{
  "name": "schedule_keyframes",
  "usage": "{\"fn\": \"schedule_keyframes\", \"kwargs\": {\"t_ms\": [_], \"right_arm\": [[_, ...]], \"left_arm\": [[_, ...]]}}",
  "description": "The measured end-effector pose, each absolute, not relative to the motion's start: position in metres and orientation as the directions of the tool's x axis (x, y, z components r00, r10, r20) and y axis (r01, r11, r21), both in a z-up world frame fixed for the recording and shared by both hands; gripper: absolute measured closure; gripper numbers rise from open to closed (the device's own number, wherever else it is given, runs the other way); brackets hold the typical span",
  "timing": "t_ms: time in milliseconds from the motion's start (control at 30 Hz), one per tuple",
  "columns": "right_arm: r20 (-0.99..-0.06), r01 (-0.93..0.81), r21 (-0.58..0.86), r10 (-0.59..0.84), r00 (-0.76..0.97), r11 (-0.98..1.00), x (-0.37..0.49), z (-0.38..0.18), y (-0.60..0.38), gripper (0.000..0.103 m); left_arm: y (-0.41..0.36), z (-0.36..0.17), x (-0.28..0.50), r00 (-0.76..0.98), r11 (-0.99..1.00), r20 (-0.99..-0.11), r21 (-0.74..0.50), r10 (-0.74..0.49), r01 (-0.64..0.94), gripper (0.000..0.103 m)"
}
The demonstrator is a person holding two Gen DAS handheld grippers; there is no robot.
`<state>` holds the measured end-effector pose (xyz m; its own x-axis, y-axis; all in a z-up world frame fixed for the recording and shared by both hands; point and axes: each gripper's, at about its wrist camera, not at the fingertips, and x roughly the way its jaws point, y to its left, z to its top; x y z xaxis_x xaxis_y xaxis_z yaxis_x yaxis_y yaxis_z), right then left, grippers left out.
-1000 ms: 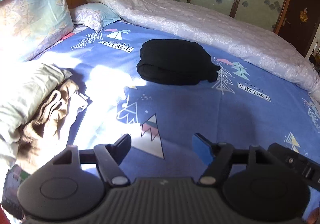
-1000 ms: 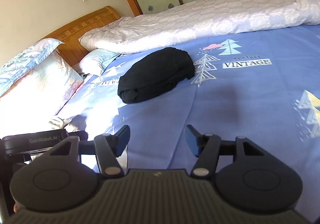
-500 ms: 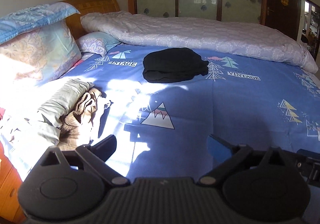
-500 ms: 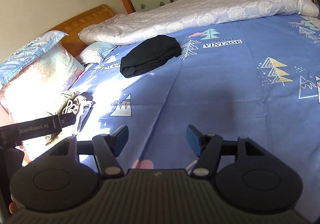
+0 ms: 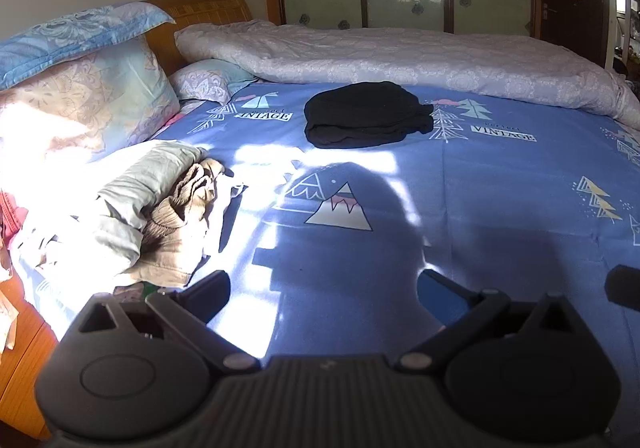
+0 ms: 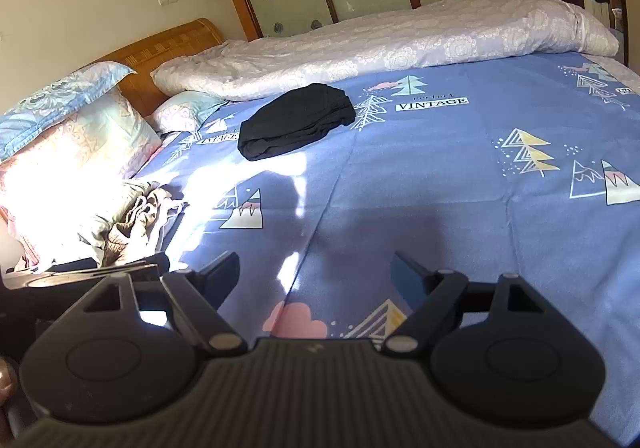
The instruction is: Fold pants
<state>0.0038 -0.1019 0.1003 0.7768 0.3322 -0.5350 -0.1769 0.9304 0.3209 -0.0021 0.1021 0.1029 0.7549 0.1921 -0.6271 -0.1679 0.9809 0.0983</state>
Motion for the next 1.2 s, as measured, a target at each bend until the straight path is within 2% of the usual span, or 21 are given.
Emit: {"fn": "schedule_keyframes", "kwargs": {"t_ms": [467, 700, 1000, 1200], "right_arm": [[-0.536, -0.156, 0.342, 0.329, 0.778, 0.927, 0.009, 0.096, -0.105, 0.017], [-0.531, -0.139, 0.352, 0.319, 0.785, 0.926, 0.008, 0.097, -0.108, 0.017], [-0.528, -0.142, 0.353, 0.322, 0.786, 0.925, 0.007, 0.097, -0.108, 0.017], [-0.529, -0.141, 0.355, 0.322, 0.785, 0.924, 0.006, 0.096, -0.107, 0.017]], "left_arm": [[0.075, 0.097, 0.006, 0.709, 0.923, -0.611, 0.351, 0.352, -0.157, 0.0], [0.076, 0.1, 0.002, 0.729, 0.951, -0.627, 0.29, 0.274, -0.109, 0.0], [0.09, 0.113, -0.004, 0.743, 0.98, -0.64, 0.161, 0.196, -0.12, 0.0], [0.091, 0.121, -0.009, 0.761, 0.984, -0.625, 0.124, 0.175, -0.125, 0.0]]}}
